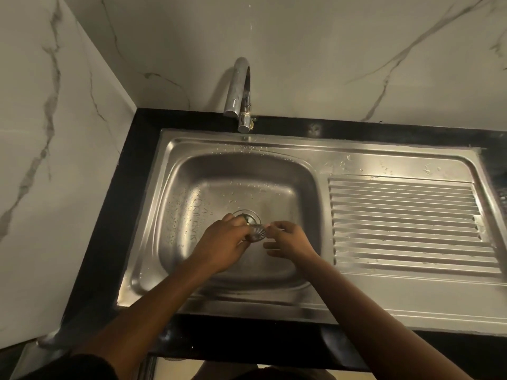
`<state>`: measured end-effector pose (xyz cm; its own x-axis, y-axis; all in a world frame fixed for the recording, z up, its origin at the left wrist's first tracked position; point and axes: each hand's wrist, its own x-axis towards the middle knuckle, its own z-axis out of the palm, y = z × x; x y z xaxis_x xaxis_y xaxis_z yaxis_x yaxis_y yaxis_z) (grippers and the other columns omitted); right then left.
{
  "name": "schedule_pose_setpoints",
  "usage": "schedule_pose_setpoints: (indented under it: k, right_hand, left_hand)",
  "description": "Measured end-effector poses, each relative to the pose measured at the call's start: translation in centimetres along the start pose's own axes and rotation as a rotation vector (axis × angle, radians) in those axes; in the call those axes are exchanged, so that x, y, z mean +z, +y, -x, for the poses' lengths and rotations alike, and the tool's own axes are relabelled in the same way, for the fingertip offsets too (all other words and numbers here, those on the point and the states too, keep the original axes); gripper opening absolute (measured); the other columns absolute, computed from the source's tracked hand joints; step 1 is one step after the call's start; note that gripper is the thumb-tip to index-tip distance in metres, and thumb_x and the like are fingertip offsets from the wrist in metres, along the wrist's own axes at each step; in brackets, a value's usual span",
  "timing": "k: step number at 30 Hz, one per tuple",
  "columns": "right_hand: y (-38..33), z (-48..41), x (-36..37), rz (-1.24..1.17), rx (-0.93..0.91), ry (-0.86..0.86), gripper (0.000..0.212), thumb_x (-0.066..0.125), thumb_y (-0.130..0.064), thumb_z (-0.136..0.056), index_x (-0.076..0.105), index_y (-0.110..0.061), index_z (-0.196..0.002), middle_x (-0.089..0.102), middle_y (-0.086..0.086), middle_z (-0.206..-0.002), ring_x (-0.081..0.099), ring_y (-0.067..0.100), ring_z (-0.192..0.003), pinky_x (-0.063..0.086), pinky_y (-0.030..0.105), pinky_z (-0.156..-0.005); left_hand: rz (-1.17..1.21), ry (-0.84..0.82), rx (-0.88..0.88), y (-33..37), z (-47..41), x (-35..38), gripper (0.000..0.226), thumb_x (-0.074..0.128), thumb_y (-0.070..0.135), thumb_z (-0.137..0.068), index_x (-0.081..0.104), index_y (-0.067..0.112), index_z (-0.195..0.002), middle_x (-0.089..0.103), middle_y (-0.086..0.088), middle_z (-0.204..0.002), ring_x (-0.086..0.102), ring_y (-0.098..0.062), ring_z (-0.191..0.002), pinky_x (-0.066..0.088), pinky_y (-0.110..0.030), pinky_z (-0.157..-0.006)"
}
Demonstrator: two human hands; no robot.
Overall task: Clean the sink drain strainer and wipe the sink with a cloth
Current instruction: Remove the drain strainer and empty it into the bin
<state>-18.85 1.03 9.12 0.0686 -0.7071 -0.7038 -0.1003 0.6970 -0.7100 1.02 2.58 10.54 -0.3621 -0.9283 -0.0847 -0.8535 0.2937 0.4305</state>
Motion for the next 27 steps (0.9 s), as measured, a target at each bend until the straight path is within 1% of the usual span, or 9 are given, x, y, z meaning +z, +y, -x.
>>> schedule_pose_setpoints:
  k: [4,8,12,15,17,20,22,24,27]
  right_hand:
    - [-1.4,0.3,-0.5,0.030,-0.074,-0.015,0.013,0.071,-0.021,-0.097,0.075,-0.011,-0.104,0.080,0.012,-0.090,0.079,0.023,-0.072,0.058,0.026,-0.058]
    - [-3.0,0.7,-1.3,-0.008,-0.203,0.000,0.009,0.071,-0.018,-0.096,0.076,-0.014,-0.102,0.081,0.011,-0.085,0.077,0.021,-0.071,0.058,0.025,-0.061]
    - [-4.8,0.4,-2.3,-0.041,-0.296,0.035,0.009,0.069,-0.012,-0.098,0.076,-0.017,-0.098,0.079,0.010,-0.080,0.075,0.021,-0.070,0.060,0.026,-0.063]
    - [-6.1,-0.2,-3.3,-0.039,-0.341,0.065,0.012,0.068,-0.010,-0.098,0.076,-0.018,-0.096,0.079,0.010,-0.080,0.075,0.019,-0.069,0.060,0.026,-0.063]
    - [-7.1,-0.9,-4.1,-0.026,-0.357,0.089,0.012,0.068,-0.009,-0.098,0.077,-0.017,-0.098,0.079,0.009,-0.079,0.072,0.017,-0.064,0.058,0.026,-0.059]
    - [-8.7,-2.3,-5.4,0.014,-0.387,0.161,0.009,0.071,-0.009,-0.096,0.077,-0.015,-0.098,0.079,0.005,-0.076,0.066,0.011,-0.057,0.052,0.023,-0.052]
    - [-9.8,-3.4,-6.2,0.005,-0.379,0.206,0.007,0.074,-0.011,-0.094,0.077,-0.015,-0.099,0.080,0.004,-0.078,0.068,0.011,-0.057,0.052,0.022,-0.052]
    - [-11.0,-4.6,-6.9,-0.033,-0.345,0.249,0.007,0.076,-0.011,-0.092,0.076,-0.015,-0.098,0.080,0.003,-0.078,0.070,0.012,-0.060,0.053,0.022,-0.055]
    - [-12.7,-6.5,-7.7,-0.167,-0.286,0.284,0.007,0.075,-0.006,-0.092,0.074,-0.012,-0.089,0.077,0.003,-0.070,0.069,0.013,-0.057,0.054,0.021,-0.052]
  left_hand:
    - [-0.026,0.119,0.067,1.6,0.1,-1.3,0.016,0.071,0.029,-0.091,0.076,0.024,-0.105,0.067,0.007,-0.114,0.060,-0.018,-0.103,0.055,-0.033,-0.072]
    - [0.042,0.183,0.047,2.4,-0.5,-2.3,0.013,0.072,0.032,-0.091,0.077,0.028,-0.102,0.065,0.011,-0.123,0.056,-0.014,-0.113,0.056,-0.035,-0.078]
    - [0.140,0.248,-0.019,2.8,-1.6,-3.1,0.023,0.074,0.030,-0.088,0.074,0.025,-0.110,0.062,0.010,-0.130,0.055,-0.015,-0.122,0.055,-0.034,-0.089]
    - [0.164,0.306,-0.032,3.1,-2.6,-3.7,0.033,0.074,0.031,-0.087,0.070,0.026,-0.119,0.058,0.012,-0.130,0.055,-0.014,-0.121,0.052,-0.028,-0.090]
    - [0.174,0.335,-0.053,3.2,-3.5,-4.0,0.036,0.073,0.032,-0.088,0.067,0.026,-0.124,0.058,0.013,-0.130,0.055,-0.013,-0.121,0.050,-0.026,-0.091]
    - [0.222,0.355,-0.105,3.5,-5.0,-4.1,0.032,0.067,0.032,-0.094,0.066,0.025,-0.125,0.062,0.010,-0.129,0.056,-0.012,-0.120,0.050,-0.029,-0.095]
    - [0.266,0.343,-0.137,3.6,-6.2,-4.1,0.029,0.064,0.032,-0.096,0.067,0.025,-0.124,0.063,0.010,-0.127,0.056,-0.011,-0.119,0.051,-0.032,-0.096]
    - [0.284,0.326,-0.149,3.8,-7.3,-4.0,0.029,0.063,0.033,-0.097,0.067,0.026,-0.125,0.064,0.010,-0.126,0.057,-0.010,-0.119,0.051,-0.034,-0.096]
    - [0.297,0.310,-0.150,4.2,-8.6,-3.7,0.029,0.063,0.033,-0.097,0.067,0.026,-0.125,0.064,0.011,-0.126,0.057,-0.009,-0.118,0.050,-0.031,-0.095]
